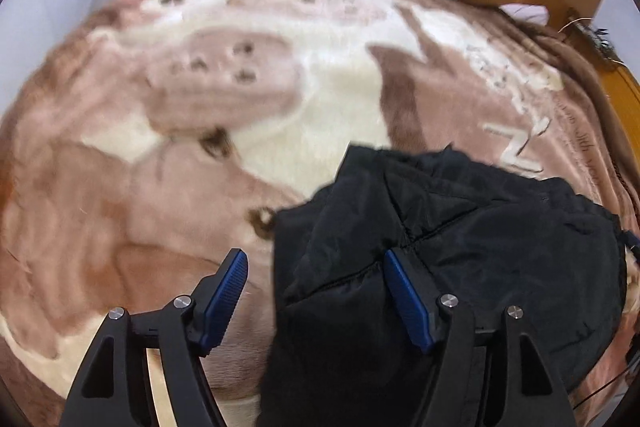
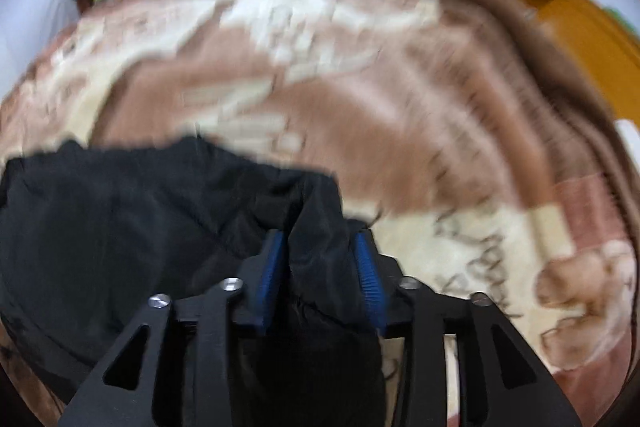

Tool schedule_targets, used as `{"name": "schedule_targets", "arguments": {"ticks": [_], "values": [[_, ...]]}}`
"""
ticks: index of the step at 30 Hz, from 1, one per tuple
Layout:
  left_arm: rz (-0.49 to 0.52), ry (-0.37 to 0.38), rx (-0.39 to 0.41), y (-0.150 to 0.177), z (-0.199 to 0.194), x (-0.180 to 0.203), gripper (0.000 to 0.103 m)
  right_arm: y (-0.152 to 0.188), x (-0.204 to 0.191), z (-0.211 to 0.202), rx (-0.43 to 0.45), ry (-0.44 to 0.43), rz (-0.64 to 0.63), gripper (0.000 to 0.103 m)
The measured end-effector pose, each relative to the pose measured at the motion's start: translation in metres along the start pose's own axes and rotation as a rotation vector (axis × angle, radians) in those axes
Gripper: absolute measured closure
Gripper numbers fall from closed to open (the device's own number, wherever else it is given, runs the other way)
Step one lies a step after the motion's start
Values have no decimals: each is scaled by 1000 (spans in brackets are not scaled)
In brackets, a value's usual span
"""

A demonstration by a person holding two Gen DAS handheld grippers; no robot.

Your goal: Fold large clothes

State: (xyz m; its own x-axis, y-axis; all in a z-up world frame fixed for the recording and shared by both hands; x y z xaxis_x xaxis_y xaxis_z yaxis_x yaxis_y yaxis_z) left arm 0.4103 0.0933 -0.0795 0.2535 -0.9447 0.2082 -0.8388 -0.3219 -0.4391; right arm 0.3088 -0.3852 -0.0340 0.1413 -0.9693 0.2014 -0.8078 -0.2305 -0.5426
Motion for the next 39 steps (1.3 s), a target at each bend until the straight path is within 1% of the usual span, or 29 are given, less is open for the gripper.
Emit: {"name": "schedule_targets", "arguments": {"ticks": [1, 3, 4, 5, 6, 7, 9, 10, 11, 13, 14, 15, 16, 17, 18, 19, 20, 22, 25, 27, 29, 30, 31, 34, 36, 39], "values": [[6, -9, 38, 0, -14, 0, 33, 0, 0, -16, 39, 1, 14, 50], [-12, -5, 118, 2, -42, -2, 33, 2, -1, -44, 100, 17, 30, 50], [-11, 10, 149, 5, -56, 0, 33, 2, -4, -55, 126, 20, 29, 49], [-9, 43, 170, 9, -67, 6, 33, 4, -12, -70, 168, 5, 22, 47], [-2, 78, 178, 14, -75, 13, 31, 4, -21, -77, 191, -30, 17, 43], [22, 111, 164, 20, -79, 26, 29, 1, -31, -79, 197, -72, 13, 40], [72, 144, 142, 35, -80, 55, 29, 1, -51, -76, 175, -145, -2, 39], [90, 158, 132, 41, -78, 64, 29, 1, -66, -71, 151, -165, -16, 39], [122, 175, 109, 50, -72, 82, 29, 1, -80, -65, 135, -166, -27, 39], [143, 161, 87, 63, -59, 102, 29, 1, -99, -54, 120, -173, -44, 39], [143, 137, 58, 69, -46, 114, 29, 0, -110, -44, 97, -176, -35, 39], [141, 117, 43, 74, -38, 121, 29, 0, -119, -37, 87, -177, -33, 39], [121, 102, 9, 79, -25, 125, 29, 1, -125, -33, 85, -175, -35, 39], [108, 78, -19, 84, -12, 127, 29, 0, -134, -26, 85, -183, -37, 39], [119, 53, -17, 88, -4, 129, 28, 3, -137, -23, 77, -189, -38, 39], [129, 38, -10, 90, 3, 130, 27, 6, -142, -14, 47, -198, -26, 39], [130, 37, 4, 92, 6, 129, 27, 10, -143, -7, 23, -203, -9, 39], [153, 29, 22, 95, 13, 130, 25, 18, -147, 4, -3, -183, -23, 39], [209, -5, 9, 102, 29, 132, 24, 27, -153, 25, -30, -162, -62, 38], [185, -9, -23, 103, 40, 130, 24, 32, -156, 34, -58, -152, -68, 38], [171, -21, -35, 104, 50, 130, 24, 34, -159, 43, -91, -137, -55, 38], [173, -27, -37, 103, 54, 129, 24, 34, -161, 46, -99, -130, -60, 38], [152, -29, -50, 102, 59, 128, 24, 33, -163, 49, -109, -122, -64, 38], [129, -29, -80, 97, 69, 127, 24, 35, -163, 60, -127, -126, -50, 37], [130, -33, -94, 95, 72, 127, 23, 35, -162, 61, -136, -132, -48, 37], [149, -41, -99, 92, 66, 130, 24, 33, -161, 58, -152, -134, -57, 37]]}}
Point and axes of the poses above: each gripper's, at about its wrist camera, not at the fingertips, and z roughly the way its jaws point, x to its right, y to its underside, the point moved 1 cm from there along z, roughly the way its jaws point, and after that the axes turned 14 degrees about -z, right-handed, at the moved point
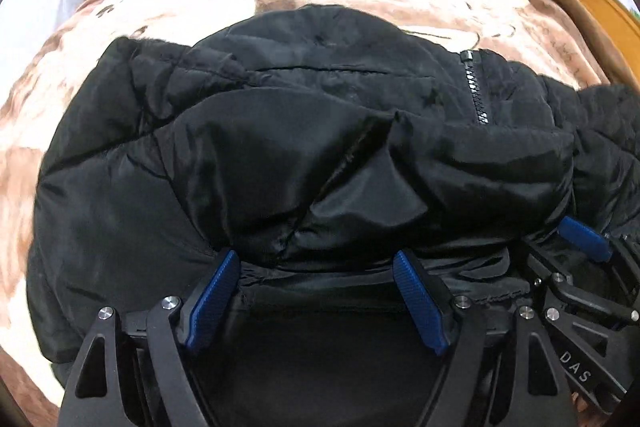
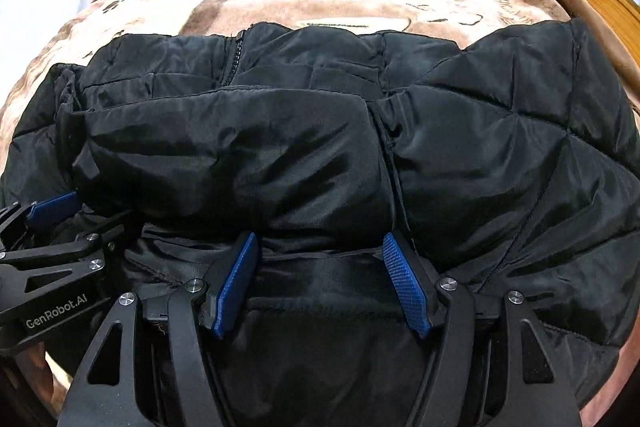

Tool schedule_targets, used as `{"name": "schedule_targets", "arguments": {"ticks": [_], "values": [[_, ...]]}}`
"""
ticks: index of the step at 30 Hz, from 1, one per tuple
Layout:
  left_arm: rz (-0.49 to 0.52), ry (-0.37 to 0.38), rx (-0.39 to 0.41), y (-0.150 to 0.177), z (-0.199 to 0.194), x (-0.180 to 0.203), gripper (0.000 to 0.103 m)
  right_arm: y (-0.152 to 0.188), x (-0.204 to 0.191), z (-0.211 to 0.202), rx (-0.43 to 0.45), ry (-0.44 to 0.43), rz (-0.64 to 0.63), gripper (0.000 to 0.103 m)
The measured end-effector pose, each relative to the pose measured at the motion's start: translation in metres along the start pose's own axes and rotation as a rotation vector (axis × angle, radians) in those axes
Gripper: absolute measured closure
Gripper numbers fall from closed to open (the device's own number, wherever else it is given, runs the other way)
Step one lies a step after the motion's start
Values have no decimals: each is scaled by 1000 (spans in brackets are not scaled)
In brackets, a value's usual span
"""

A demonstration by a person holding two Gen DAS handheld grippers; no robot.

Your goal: Fold large clothes

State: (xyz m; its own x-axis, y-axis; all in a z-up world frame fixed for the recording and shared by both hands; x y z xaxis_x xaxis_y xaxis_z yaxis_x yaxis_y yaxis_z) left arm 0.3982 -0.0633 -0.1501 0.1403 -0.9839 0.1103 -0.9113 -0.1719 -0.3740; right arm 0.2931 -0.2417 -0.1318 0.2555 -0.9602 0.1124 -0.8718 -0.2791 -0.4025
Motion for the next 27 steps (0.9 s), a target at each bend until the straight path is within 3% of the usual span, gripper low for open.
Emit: {"name": "schedule_targets", "arguments": {"ticks": [4, 6, 9, 13, 15, 21, 27], "values": [[-10, 59, 2, -11, -31, -7, 24, -4, 12, -36, 59, -55, 4, 38], [4, 15, 56, -16, -48, -14, 24, -1, 28, -65, 134, -33, 20, 38], [5, -35, 116, -19, -62, -30, 24, 7, 51, -87, 179, 0, 58, 38], [-22, -97, 92, -18, -39, -57, 24, 21, 77, -72, 98, 82, 50, 38], [-33, -67, 62, -17, -22, -62, 23, 33, 81, -49, 30, 45, 65, 38], [-73, -43, 5, -18, 1, -67, 22, 43, 82, -11, -28, 10, 133, 38], [-80, -45, 14, -18, 7, -64, 22, 48, 76, -12, -46, 21, 116, 38]]}}
Point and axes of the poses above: each gripper's, at about its wrist camera, not at the fingertips, and z roughly the way its jaws point, x to its right, y to its underside, the point moved 1 cm from there along z, roughly the way its jaws point, and after that the axes turned 14 degrees about -z, right-handed, at the moved point
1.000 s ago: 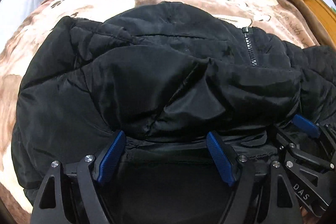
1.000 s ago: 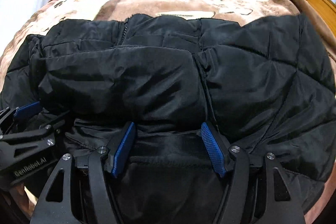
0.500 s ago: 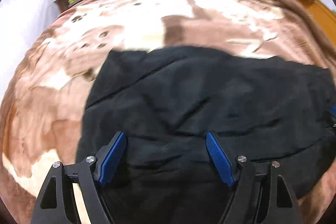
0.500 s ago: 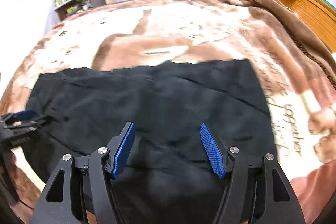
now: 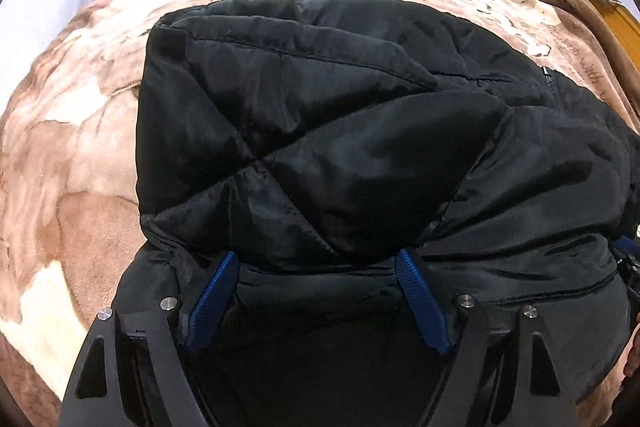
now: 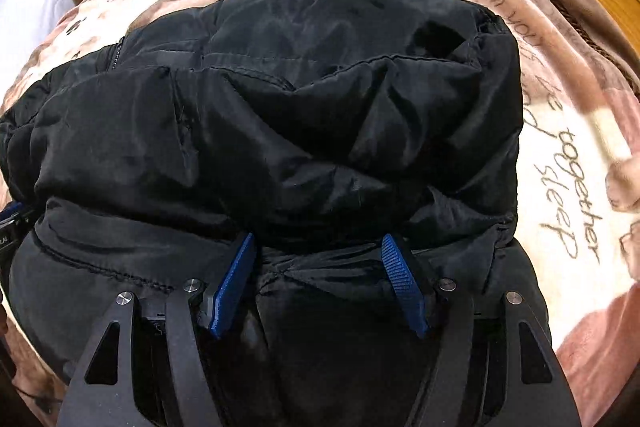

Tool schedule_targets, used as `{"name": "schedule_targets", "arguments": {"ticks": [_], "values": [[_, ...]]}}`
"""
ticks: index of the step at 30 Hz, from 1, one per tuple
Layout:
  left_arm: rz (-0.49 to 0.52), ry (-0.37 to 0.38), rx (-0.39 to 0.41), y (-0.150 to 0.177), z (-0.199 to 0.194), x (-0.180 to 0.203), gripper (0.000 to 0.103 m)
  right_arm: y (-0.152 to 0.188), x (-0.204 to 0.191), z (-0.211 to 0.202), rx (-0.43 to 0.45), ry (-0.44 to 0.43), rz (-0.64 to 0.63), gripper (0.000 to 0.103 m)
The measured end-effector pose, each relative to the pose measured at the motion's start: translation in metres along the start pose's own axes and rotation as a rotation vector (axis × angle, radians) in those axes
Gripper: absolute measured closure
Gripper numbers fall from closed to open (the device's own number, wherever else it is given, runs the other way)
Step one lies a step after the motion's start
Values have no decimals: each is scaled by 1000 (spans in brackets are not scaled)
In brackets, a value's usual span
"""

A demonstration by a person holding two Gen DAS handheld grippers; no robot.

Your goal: Fold large clothes

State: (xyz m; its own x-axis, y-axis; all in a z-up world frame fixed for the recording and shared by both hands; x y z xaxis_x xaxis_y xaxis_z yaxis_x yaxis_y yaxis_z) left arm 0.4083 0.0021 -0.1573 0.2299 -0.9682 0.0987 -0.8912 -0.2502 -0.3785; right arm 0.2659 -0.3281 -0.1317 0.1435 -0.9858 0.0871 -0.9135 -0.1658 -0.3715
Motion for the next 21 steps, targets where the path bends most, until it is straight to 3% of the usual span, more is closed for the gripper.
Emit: {"name": "schedule_targets", "arguments": {"ticks": [5, 11, 15, 18, 21], "values": [[31, 9, 21, 0, -37, -3, 22, -15, 1, -32, 49, 4, -28, 38], [52, -71, 86, 4, -66, -22, 22, -8, 27, -87, 164, 32, 6, 38], [55, -142, 103, 9, -59, -34, 22, 5, 38, -71, 90, 67, -24, 38], [46, -121, 45, 14, -37, -39, 21, 10, 41, -43, 40, 26, -1, 38], [-10, -109, 21, 13, -21, -45, 12, 11, 36, -20, 23, 17, 8, 37]]}}
Point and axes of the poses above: each gripper's, at about its wrist camera, not at the fingertips, and z roughly the way its jaws point, x to its right, y to its underside, the point moved 1 cm from there along z, roughly the way its jaws point, and after that the axes turned 14 degrees about -z, right-handed, at the moved point
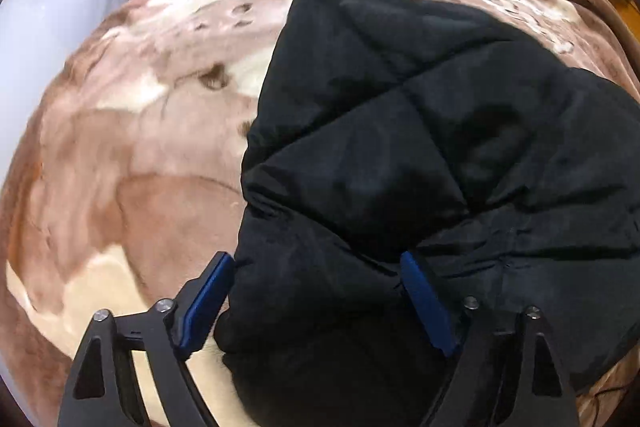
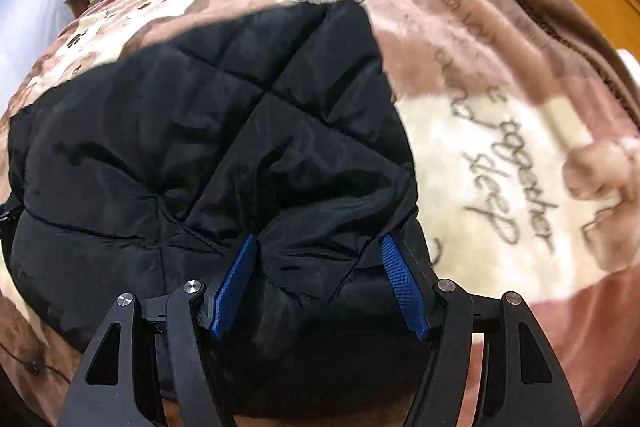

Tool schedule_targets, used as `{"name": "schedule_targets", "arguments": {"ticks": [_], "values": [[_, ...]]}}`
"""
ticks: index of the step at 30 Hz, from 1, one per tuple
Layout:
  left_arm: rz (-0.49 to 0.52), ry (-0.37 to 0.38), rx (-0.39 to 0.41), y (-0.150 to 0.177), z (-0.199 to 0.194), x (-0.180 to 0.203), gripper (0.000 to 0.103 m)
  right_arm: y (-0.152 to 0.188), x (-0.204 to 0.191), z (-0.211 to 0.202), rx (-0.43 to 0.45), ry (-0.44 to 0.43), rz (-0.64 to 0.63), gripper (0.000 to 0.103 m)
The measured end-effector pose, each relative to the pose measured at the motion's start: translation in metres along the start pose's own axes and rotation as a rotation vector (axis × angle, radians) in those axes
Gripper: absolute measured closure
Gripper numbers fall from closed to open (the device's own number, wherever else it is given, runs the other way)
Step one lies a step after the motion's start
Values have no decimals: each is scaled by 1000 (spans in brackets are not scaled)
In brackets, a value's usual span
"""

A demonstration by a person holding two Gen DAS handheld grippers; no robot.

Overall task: Fold large clothes
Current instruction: 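Withdraw both open tools and reposition them at the bundle's edge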

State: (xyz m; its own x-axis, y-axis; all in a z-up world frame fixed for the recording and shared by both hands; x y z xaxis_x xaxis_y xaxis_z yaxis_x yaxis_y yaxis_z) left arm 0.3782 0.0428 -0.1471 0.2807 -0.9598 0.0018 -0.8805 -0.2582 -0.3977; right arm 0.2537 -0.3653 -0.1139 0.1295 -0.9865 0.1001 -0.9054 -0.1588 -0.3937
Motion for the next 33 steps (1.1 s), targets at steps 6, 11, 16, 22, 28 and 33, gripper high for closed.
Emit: {"name": "schedule_targets", "arguments": {"ticks": [6, 11, 16, 22, 28, 33], "values": [[-50, -18, -15, 4, 18, -7, 0, 4, -1, 16, -49, 21, -7, 36], [-31, -36, -17, 3, 11, -4, 0, -4, -8, 13, -65, 49, -23, 35], [19, -63, 53, 10, -18, 1, 0, -13, -11, -11, -55, 76, -44, 35], [19, 42, 77, 25, -56, -7, 1, -6, -6, -54, 32, 54, -17, 35], [55, 92, 113, 30, -86, -36, 1, 16, 16, -85, 86, 14, 12, 34], [41, 173, 42, 13, -77, -63, 1, 31, 44, -80, 76, -59, 31, 26]]}}
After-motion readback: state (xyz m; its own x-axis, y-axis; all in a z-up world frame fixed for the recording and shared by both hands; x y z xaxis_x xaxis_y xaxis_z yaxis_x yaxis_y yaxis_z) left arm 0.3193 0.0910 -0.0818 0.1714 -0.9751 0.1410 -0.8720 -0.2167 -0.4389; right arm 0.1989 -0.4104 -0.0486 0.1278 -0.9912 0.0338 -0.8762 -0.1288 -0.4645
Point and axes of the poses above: each gripper's, at about its wrist camera, not at the fingertips, and z roughly the way its jaws point, x to its right, y to its underside, the point moved 1 cm from there along z, roughly the way its jaws point, and after that the axes turned 14 degrees about -z, right-handed, at the moved point
